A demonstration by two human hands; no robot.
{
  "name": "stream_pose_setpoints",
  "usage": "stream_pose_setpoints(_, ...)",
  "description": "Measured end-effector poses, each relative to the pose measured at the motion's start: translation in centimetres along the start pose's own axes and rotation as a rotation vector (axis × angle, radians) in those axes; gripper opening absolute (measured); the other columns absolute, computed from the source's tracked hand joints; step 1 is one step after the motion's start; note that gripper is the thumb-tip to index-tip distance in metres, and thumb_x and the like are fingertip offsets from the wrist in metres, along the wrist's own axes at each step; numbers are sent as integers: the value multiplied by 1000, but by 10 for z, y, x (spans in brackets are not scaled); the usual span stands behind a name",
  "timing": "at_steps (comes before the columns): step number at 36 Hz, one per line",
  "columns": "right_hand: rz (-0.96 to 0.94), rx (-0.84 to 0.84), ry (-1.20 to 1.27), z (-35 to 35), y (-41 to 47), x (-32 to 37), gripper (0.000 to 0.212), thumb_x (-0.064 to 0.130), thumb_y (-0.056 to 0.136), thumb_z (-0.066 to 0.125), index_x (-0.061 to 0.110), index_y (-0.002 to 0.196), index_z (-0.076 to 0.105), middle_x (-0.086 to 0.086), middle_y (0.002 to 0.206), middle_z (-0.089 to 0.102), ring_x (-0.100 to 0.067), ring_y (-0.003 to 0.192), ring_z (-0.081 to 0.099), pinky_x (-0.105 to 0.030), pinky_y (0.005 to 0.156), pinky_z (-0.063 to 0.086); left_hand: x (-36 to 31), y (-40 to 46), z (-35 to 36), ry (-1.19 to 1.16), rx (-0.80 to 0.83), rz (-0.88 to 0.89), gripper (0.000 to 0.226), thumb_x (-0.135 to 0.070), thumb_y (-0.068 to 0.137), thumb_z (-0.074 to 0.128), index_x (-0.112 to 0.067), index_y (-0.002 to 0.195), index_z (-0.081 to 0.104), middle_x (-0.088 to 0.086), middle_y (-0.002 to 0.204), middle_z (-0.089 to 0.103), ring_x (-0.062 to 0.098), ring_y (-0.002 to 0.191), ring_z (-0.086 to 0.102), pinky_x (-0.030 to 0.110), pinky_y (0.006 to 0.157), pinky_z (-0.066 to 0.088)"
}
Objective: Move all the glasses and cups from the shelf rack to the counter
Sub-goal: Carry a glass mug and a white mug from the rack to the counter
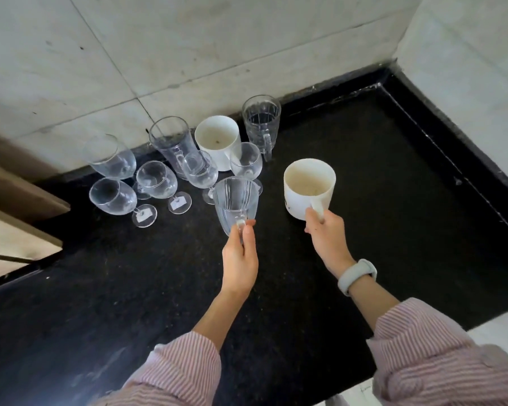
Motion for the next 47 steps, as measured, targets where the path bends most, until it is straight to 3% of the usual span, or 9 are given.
stream_pose_setpoints(3,-31,-13,-3,8,12,4,39,22,92,46,-16,84,51,-32,72,49,-46,69,48,-38,56,40,2,4,-1,-75,22,-8,33,-35,97,31,-16,110,55,-8,77,53,-8,77,54,4,74,40)
stream_pose_setpoints(7,-81,15,-92,16,28,10,39,23,93,44,8,58,36,-6,58,37,-15,57,35,-28,54,28,5,11,-2,-105,74,-34,37,-41,93,30,-21,115,51,-5,90,59,-5,90,55,3,82,39)
stream_pose_setpoints(13,-90,11,-261,21,41,10,27,24,95,39,2,80,46,-14,90,44,-28,94,42,-42,86,37,12,15,-4,-21,130,-27,36,-29,99,33,-10,124,49,-9,108,58,-7,106,52,-2,86,34)
stream_pose_setpoints(17,-67,9,-272,26,41,9,31,27,96,38,-3,94,49,-17,102,45,-31,104,43,-38,88,36,13,18,-4,68,135,-37,36,-29,98,36,-15,128,49,-13,117,56,-7,106,49,-4,87,31)
stream_pose_setpoints(21,-44,26,-261,30,41,8,32,29,95,39,-1,101,48,-22,113,46,-33,108,44,-34,84,36,7,20,1,103,97,-26,34,-25,96,43,-15,127,51,-3,127,60,6,117,52,20,99,38)
stream_pose_setpoints(30,-71,75,-309,30,32,9,25,29,93,44,7,81,42,-13,91,44,-25,88,43,-33,70,36,0,15,3,340,-78,98,23,-23,92,53,-6,101,66,7,99,68,22,93,59,48,86,49)
stream_pose_setpoints(35,-84,-13,-372,24,8,9,29,23,90,54,4,112,51,-13,116,53,-25,115,45,-35,96,39,9,5,-11,417,-50,25,30,-30,90,54,-14,116,60,3,118,62,22,111,54,47,99,41)
stream_pose_setpoints(41,-391,-113,-461,24,-48,18,45,16,89,53,8,131,40,-14,136,44,-25,129,38,-34,106,34,14,-14,-49,614,-45,44,43,-31,89,57,-14,128,50,4,133,52,22,125,44,43,107,27)
stream_pose_setpoints(47,-741,160,-602,59,-101,37,40,16,88,50,10,127,48,-11,133,51,-26,130,41,-40,108,34,12,-49,-110,754,-164,81,42,-24,86,61,-10,125,54,10,130,56,29,123,49,52,105,33)
Point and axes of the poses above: each hand's wrist, its own y-axis towards the middle knuckle, its own z-axis out of the palm, x = y × z, the point moved 1 cm from there along y, towards the middle knuckle
